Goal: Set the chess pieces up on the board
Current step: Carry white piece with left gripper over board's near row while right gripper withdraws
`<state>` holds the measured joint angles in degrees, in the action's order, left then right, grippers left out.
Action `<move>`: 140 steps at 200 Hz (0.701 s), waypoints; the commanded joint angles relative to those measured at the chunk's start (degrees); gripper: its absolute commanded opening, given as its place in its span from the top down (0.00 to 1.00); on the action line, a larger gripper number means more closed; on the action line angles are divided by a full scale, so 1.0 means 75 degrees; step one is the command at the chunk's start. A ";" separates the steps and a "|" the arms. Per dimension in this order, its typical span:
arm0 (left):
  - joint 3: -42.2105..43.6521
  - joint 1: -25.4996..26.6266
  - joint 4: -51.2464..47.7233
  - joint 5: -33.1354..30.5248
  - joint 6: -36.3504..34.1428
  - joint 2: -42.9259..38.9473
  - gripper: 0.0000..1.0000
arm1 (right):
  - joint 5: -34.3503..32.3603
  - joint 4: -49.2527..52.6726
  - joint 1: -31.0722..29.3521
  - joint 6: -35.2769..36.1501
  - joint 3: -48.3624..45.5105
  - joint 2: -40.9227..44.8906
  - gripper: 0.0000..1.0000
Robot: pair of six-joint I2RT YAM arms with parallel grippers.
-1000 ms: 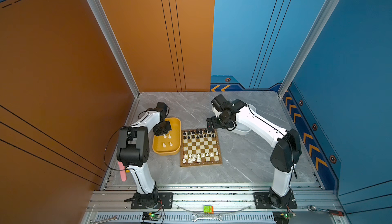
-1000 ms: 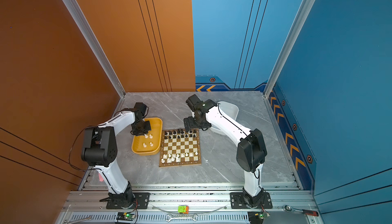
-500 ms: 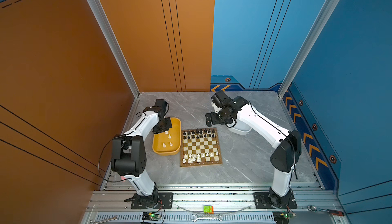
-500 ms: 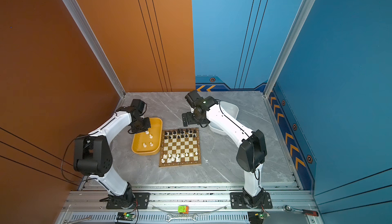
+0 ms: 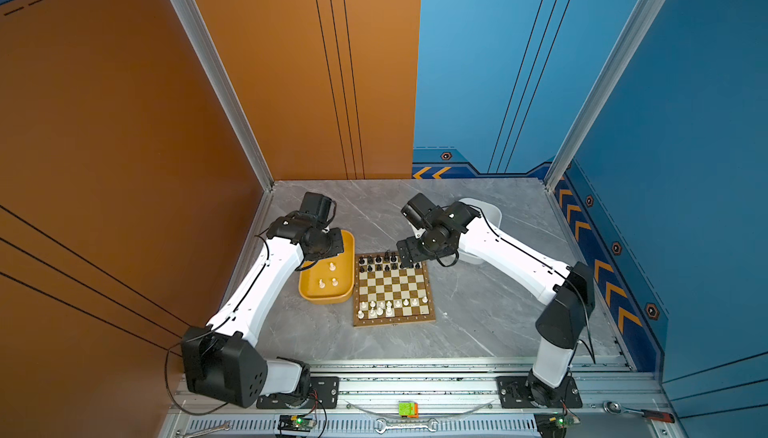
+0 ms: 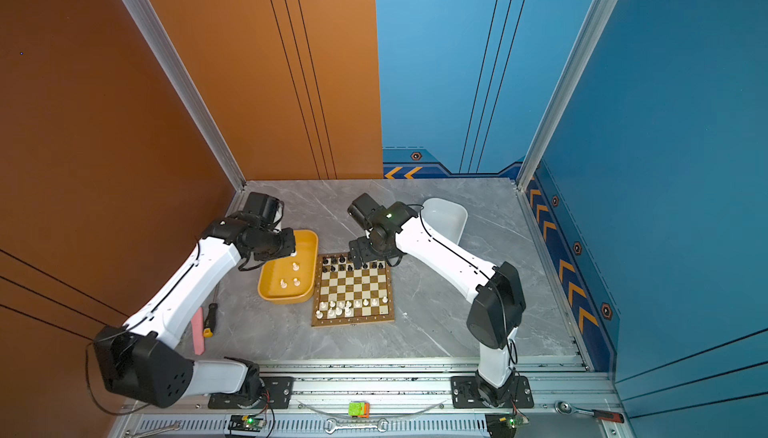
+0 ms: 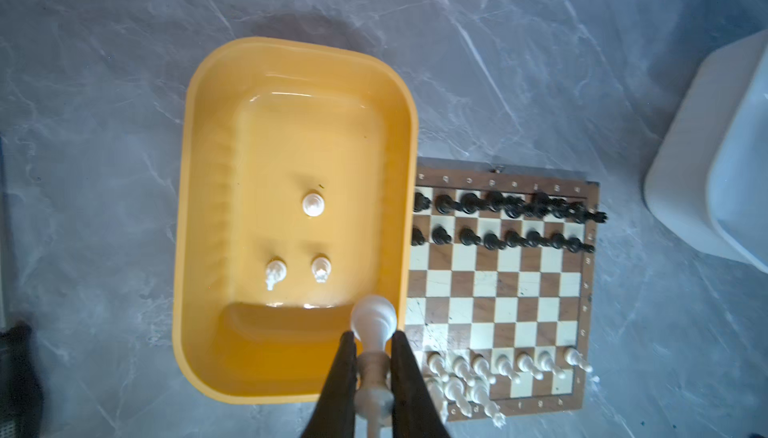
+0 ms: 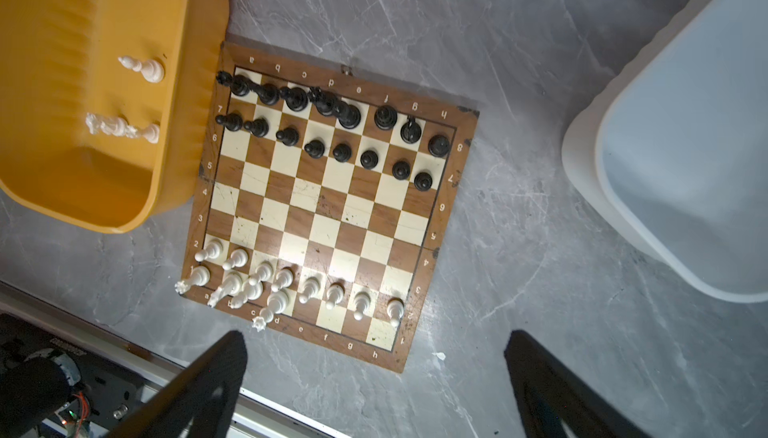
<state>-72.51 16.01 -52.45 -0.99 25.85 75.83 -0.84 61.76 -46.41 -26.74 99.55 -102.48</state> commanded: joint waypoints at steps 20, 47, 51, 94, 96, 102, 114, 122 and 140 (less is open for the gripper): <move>0.0333 0.1541 -0.0326 -0.0815 0.1210 -0.0257 0.96 | -0.0261 -0.0094 -0.0024 -0.0161 -0.1120 0.1430 0.00; 0.0431 0.2647 -0.0310 -0.1352 0.1861 -0.0318 0.95 | -0.0301 0.0052 0.0120 -0.0264 -0.2158 0.2594 0.00; 0.0453 0.2827 -0.0317 -0.1441 0.1932 -0.0314 0.96 | -0.0289 0.0051 0.0156 -0.0296 -0.2361 0.2802 0.00; 0.0771 0.4478 -0.0100 -0.2243 0.2949 -0.0110 0.96 | -0.0114 0.0059 0.0357 -0.0638 -0.3957 0.4608 0.00; 0.0782 0.4537 -0.0098 -0.2278 0.2984 -0.0082 0.96 | -0.0111 0.0070 0.0354 -0.0655 -0.3989 0.4655 0.00; 0.0808 0.4714 -0.0047 -0.2343 0.3073 0.0006 0.96 | -0.0110 0.0103 0.0358 -0.0685 -0.4093 0.4807 0.00; 0.0839 0.5032 0.0052 -0.2410 0.3178 0.0199 0.96 | -0.0087 0.0175 0.0353 -0.0712 -0.4233 0.5049 0.00; 0.0828 0.5250 0.0076 -0.2514 0.3254 0.0324 0.97 | -0.0066 0.0239 0.0353 -0.0709 -0.4317 0.5179 0.00; 0.0845 0.5645 0.0177 -0.2710 0.3370 0.0553 0.97 | -0.0047 0.0410 0.0353 -0.0682 -0.4397 0.5403 0.00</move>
<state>-66.98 55.18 -52.12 -16.99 47.77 77.87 -1.54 62.08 -43.86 -30.92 67.90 -64.03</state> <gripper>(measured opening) 0.147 0.995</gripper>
